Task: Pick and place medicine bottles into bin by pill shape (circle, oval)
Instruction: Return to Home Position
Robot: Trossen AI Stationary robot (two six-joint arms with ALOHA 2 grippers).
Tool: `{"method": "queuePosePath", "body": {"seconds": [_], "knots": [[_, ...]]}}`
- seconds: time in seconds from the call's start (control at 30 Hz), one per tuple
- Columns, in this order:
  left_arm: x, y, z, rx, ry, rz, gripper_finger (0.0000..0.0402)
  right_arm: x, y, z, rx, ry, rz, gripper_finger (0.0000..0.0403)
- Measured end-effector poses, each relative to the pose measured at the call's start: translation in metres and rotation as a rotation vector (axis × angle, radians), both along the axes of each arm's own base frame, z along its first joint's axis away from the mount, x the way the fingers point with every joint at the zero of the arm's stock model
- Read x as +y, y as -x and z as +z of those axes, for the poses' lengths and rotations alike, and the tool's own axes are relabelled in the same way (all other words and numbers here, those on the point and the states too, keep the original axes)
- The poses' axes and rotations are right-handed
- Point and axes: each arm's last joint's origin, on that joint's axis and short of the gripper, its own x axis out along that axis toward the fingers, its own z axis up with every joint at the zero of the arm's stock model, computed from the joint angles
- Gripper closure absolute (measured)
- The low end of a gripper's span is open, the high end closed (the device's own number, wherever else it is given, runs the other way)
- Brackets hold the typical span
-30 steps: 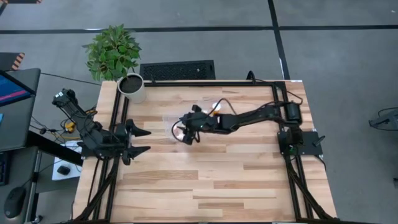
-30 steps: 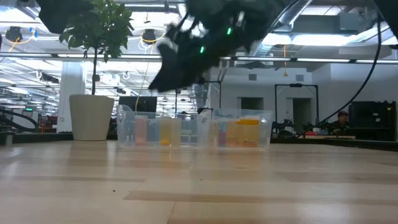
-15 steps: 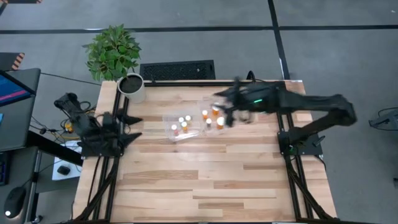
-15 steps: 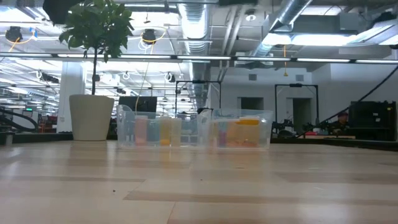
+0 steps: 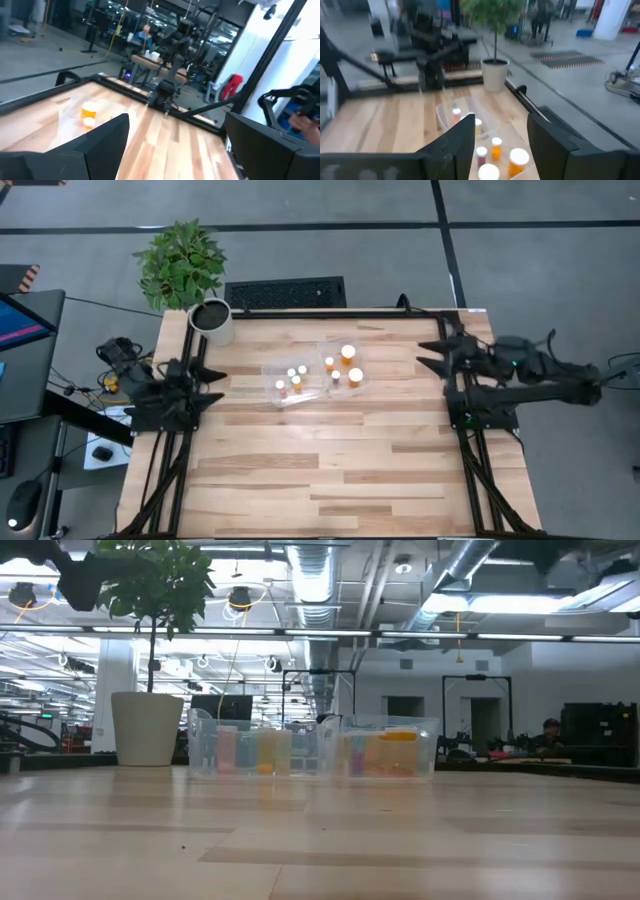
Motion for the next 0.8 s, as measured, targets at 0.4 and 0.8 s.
{"method": "queuePosePath", "body": {"seconds": [0.4,0.8], "knots": [[-0.018,-0.02,-0.048,0.012,0.02,-0.039,0.0079,0.005,0.028,-0.105,-0.177,-0.105,0.063,0.022],[-0.028,-0.029,-0.083,-0.014,0.065,-0.079,0.0079,0.013,0.002,-0.149,-0.157,-0.086,0.141,0.0221]]}}
